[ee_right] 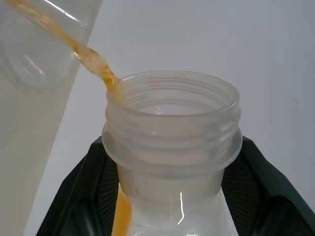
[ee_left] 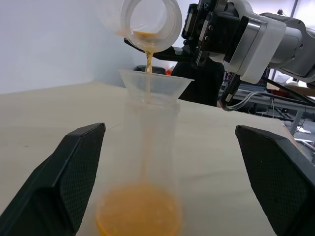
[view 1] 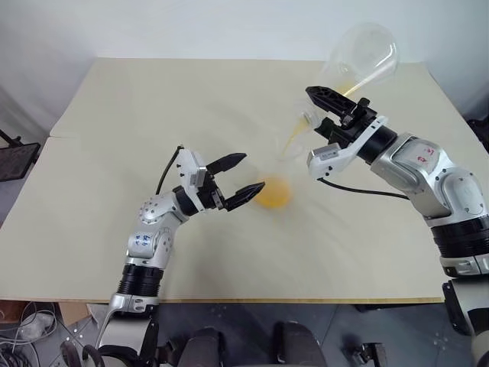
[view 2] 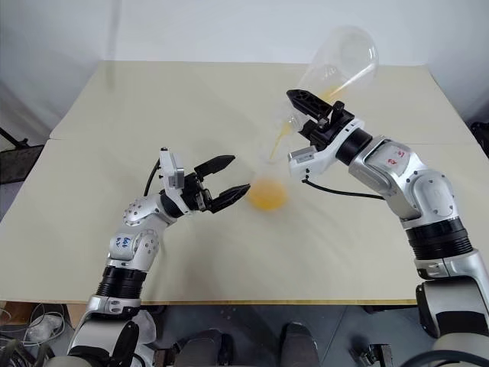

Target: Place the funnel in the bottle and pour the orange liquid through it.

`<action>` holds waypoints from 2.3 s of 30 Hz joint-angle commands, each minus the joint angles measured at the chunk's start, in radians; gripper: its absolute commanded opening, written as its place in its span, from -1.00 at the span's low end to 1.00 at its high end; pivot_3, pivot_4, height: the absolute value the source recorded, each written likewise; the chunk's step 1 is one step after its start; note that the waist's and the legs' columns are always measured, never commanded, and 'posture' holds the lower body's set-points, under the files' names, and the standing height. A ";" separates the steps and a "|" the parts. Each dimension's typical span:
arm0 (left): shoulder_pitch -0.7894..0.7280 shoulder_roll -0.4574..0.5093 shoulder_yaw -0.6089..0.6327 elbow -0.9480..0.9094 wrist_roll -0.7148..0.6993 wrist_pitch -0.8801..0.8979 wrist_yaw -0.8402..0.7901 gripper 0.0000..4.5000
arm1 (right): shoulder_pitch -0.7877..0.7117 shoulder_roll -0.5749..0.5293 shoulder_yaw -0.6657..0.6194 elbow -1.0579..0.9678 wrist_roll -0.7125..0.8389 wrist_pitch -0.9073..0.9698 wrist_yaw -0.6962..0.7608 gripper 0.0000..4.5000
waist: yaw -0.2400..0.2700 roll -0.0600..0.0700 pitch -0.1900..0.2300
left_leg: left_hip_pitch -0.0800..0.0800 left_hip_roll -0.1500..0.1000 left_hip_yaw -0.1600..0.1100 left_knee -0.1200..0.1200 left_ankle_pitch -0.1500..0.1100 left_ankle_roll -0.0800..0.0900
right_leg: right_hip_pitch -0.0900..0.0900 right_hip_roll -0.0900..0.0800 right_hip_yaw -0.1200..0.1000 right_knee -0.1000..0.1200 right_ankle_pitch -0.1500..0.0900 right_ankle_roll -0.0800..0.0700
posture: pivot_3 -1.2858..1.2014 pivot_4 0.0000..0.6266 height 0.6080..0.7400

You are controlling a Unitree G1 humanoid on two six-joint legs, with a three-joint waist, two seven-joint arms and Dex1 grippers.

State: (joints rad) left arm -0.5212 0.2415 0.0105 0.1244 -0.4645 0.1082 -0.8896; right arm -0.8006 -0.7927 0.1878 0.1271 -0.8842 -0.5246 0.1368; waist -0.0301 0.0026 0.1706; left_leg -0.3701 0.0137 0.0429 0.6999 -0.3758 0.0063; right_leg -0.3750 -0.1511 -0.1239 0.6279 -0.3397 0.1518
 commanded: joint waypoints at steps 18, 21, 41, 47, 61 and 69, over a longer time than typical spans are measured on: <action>-0.011 -0.018 -0.008 -0.023 0.001 -0.024 -0.001 1.00 | -0.035 -0.029 -0.018 -0.028 0.005 -0.020 -0.033 0.08 | 0.000 0.000 0.000 | 0.000 0.000 0.000 0.000 0.000 0.000 | 0.000 0.000 0.000 0.000 0.000 0.000 | 0.03 -0.52 1.00; -0.011 -0.019 -0.008 -0.022 0.002 -0.027 0.000 1.00 | -0.037 -0.028 -0.017 -0.025 0.001 -0.021 -0.037 0.08 | 0.000 0.000 0.000 | 0.000 0.000 0.000 0.000 0.000 0.000 | 0.000 0.000 0.000 0.000 0.000 0.000 | 0.03 -0.52 1.00; -0.015 -0.022 -0.007 -0.016 0.001 -0.033 0.002 1.00 | -0.024 -0.023 -0.009 -0.014 -0.004 -0.036 -0.063 0.08 | 0.000 0.000 0.000 | 0.000 0.000 0.000 0.000 0.000 0.000 | 0.000 0.000 0.000 0.000 0.000 0.000 | 0.03 -0.52 1.00; -0.017 -0.021 -0.006 -0.012 0.001 -0.037 0.001 1.00 | -0.005 -0.014 -0.014 -0.017 0.023 -0.037 -0.057 0.08 | 0.000 0.000 0.000 | 0.000 0.000 0.000 0.000 0.000 0.000 | 0.000 0.000 0.000 0.000 0.000 0.000 | 0.03 -0.52 1.00; -0.029 -0.018 -0.010 0.000 -0.001 -0.029 -0.013 1.00 | 0.059 0.101 -0.201 -0.081 0.683 0.201 0.228 0.08 | 0.003 0.000 0.000 | 0.000 0.000 0.000 0.000 0.000 0.000 | 0.000 0.000 -0.001 0.000 0.000 0.000 | 0.03 -0.52 1.00; -0.026 -0.013 -0.012 0.002 -0.003 -0.021 -0.026 1.00 | 0.150 0.007 -0.558 -0.117 1.359 0.769 0.531 0.08 | 0.014 0.000 0.000 | -0.001 -0.001 -0.002 0.000 0.000 0.000 | 0.002 0.000 -0.004 0.000 0.000 0.000 | 0.03 -0.52 1.00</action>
State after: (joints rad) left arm -0.5397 0.2279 -0.0032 0.1366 -0.4647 0.0907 -0.9106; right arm -0.6625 -0.7613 -0.2707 0.0051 0.3904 0.1674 0.6569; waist -0.0159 0.0023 0.1708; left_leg -0.3708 0.0128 0.0423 0.7002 -0.3759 0.0065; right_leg -0.3721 -0.1512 -0.1280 0.6275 -0.3396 0.1518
